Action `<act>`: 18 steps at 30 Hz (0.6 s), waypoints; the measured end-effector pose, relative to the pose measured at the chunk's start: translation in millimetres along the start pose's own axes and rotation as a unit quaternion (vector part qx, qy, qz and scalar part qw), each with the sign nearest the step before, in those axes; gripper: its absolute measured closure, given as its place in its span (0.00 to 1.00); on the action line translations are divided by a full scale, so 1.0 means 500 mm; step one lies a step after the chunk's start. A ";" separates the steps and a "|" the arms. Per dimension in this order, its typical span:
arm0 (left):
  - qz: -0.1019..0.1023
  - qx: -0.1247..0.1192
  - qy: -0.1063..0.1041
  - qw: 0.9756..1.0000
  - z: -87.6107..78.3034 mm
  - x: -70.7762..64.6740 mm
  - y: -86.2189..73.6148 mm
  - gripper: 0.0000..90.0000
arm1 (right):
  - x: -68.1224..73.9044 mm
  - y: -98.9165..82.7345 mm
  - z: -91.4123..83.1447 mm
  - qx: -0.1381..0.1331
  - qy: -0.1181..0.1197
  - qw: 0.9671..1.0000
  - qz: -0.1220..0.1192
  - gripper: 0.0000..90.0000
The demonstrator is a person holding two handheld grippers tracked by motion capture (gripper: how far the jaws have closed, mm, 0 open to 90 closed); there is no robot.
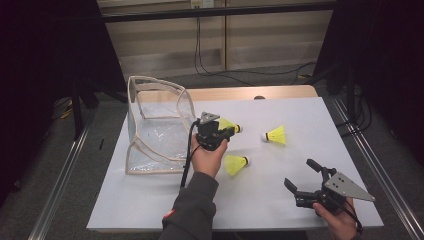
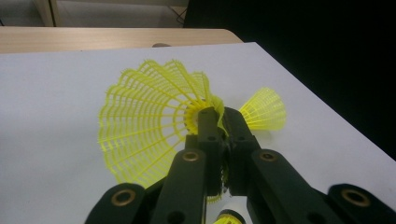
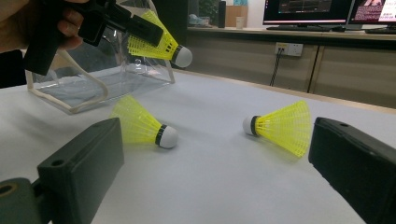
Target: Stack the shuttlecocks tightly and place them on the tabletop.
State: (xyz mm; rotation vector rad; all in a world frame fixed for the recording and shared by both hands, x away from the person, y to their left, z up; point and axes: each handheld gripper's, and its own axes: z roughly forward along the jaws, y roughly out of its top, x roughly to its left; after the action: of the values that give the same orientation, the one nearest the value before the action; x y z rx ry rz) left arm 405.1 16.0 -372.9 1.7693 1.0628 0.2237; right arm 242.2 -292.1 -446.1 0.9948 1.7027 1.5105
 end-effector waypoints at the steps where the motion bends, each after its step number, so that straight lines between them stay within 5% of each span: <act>1: -0.002 0.000 0.002 1.000 0.002 0.001 0.000 0.97 | 0.000 0.000 0.000 -0.001 0.000 1.000 0.000 0.03; 18: -0.021 -0.001 0.027 0.999 0.030 0.015 -0.005 0.97 | 0.000 0.000 0.000 -0.001 0.001 1.000 0.000 0.03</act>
State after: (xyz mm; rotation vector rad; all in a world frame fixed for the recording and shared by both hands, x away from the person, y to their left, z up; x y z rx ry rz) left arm 416.9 11.5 -384.3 1.7453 1.1364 0.2476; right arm 242.2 -292.0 -446.2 0.9927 1.7013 1.5130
